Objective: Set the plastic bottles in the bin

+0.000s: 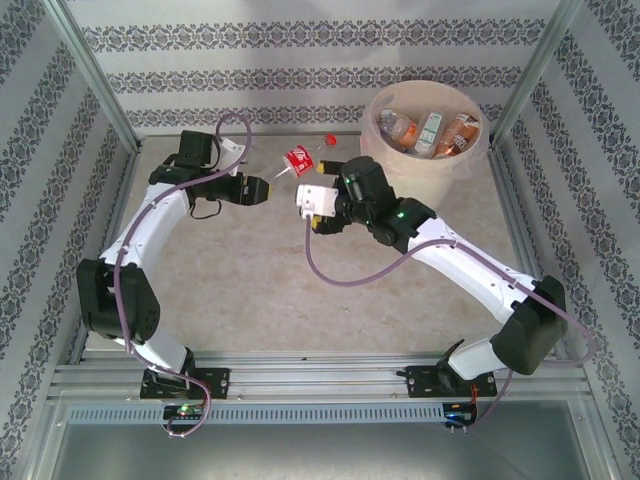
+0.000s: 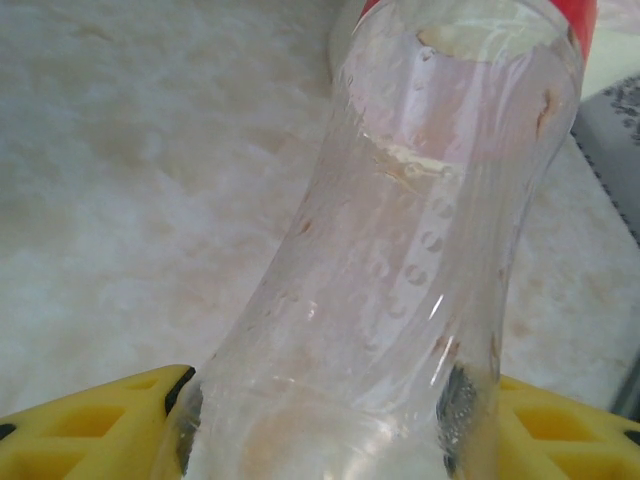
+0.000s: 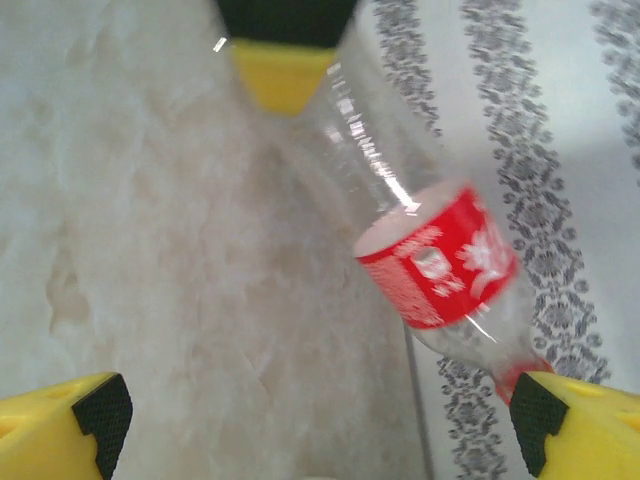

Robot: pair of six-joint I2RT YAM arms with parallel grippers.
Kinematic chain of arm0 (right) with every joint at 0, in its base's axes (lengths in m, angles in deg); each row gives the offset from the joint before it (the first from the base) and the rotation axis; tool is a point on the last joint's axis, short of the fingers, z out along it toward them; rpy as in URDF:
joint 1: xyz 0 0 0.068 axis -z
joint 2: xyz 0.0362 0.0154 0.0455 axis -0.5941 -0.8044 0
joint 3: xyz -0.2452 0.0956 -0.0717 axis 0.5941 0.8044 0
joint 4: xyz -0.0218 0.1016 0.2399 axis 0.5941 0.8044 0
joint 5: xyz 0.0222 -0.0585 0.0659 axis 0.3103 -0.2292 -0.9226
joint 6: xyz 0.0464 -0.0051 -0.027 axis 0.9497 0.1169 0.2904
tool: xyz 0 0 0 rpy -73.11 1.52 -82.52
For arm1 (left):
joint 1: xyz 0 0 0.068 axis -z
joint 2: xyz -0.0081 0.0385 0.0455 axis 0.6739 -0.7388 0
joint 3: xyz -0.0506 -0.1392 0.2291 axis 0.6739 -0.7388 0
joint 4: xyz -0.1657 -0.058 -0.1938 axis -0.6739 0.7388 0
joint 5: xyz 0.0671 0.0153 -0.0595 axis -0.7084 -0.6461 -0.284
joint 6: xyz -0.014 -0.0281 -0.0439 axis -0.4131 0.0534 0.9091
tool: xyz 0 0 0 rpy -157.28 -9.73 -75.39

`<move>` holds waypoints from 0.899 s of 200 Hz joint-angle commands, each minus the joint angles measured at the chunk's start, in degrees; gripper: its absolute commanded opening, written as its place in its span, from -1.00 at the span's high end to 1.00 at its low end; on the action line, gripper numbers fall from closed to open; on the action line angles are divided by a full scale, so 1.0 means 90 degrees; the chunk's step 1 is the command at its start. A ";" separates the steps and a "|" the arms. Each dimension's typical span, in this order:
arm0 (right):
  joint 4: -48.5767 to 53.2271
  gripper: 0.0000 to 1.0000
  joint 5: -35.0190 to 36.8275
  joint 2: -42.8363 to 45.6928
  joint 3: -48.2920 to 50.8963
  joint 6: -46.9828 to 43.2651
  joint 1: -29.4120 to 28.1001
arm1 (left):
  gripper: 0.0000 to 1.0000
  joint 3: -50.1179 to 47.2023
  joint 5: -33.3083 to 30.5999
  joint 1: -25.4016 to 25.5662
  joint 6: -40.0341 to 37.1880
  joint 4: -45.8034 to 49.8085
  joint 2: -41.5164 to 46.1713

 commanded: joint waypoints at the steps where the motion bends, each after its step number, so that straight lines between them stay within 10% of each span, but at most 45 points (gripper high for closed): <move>1: -0.0222 -0.95 0.0214 -0.0012 -0.0112 -0.1574 -0.0281 | 0.19 -0.0106 0.0574 0.0166 0.0389 0.0801 0.0452; 81: -0.0692 -0.94 0.1441 -0.1150 -0.0799 -0.2420 -0.0836 | 0.17 -0.0188 0.1586 0.0301 0.0254 0.1205 0.0752; 180: -0.0996 0.06 0.1394 -0.1126 -0.0815 -0.2342 -0.0710 | 0.07 -0.0056 0.2852 0.0315 0.0119 0.0951 0.0771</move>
